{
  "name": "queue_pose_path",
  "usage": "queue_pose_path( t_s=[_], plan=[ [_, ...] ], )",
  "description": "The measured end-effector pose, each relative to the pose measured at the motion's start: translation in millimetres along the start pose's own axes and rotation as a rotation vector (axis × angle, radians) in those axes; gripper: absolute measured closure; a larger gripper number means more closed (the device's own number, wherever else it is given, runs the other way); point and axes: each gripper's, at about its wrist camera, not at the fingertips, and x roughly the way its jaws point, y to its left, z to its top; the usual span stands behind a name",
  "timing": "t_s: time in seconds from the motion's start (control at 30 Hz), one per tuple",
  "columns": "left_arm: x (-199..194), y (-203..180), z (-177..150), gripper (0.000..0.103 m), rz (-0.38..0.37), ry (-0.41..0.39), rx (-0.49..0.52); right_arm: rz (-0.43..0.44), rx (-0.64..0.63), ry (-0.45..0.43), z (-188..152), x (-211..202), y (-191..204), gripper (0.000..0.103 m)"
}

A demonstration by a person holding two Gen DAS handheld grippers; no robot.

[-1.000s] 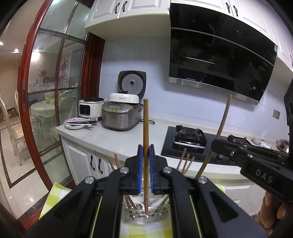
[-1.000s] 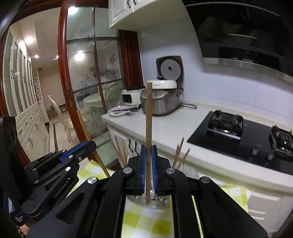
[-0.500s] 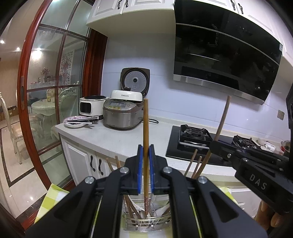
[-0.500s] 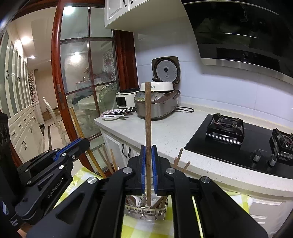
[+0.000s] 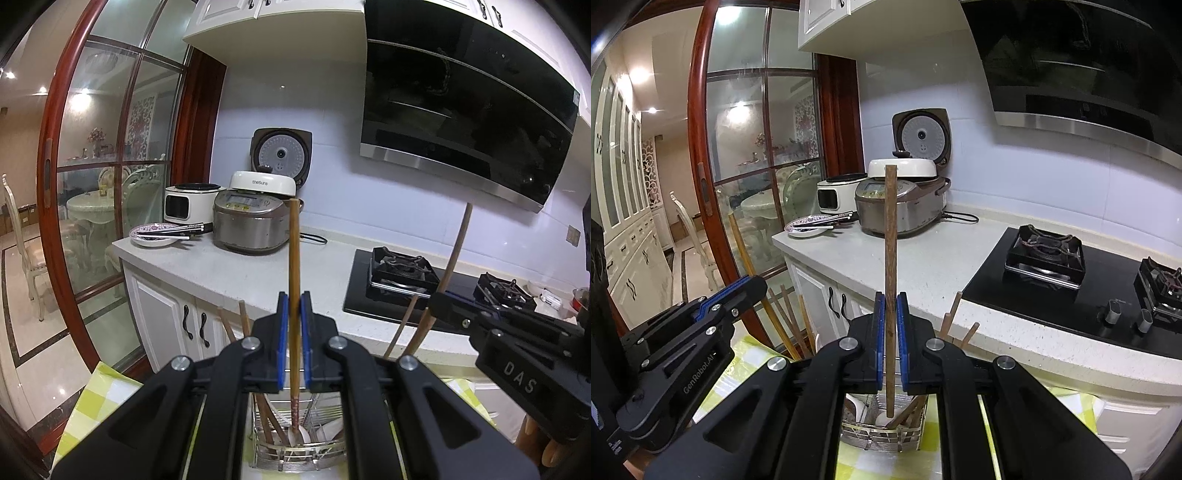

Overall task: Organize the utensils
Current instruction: 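Lower both chopsticks upright into the wire rack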

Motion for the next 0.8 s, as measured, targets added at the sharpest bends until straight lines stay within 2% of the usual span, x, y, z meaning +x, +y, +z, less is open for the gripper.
queue_pose_path(
  t_s=[0.4,0.8],
  plan=[
    [23,7,-21,0.096,0.007,0.030,-0.014,0.000,0.029,0.056,-19,31,-10,0.094],
    [66,11,-67,0.096,0.021,0.160,-0.011,-0.016,0.044,0.136,-63,75,-17,0.094]
  ],
)
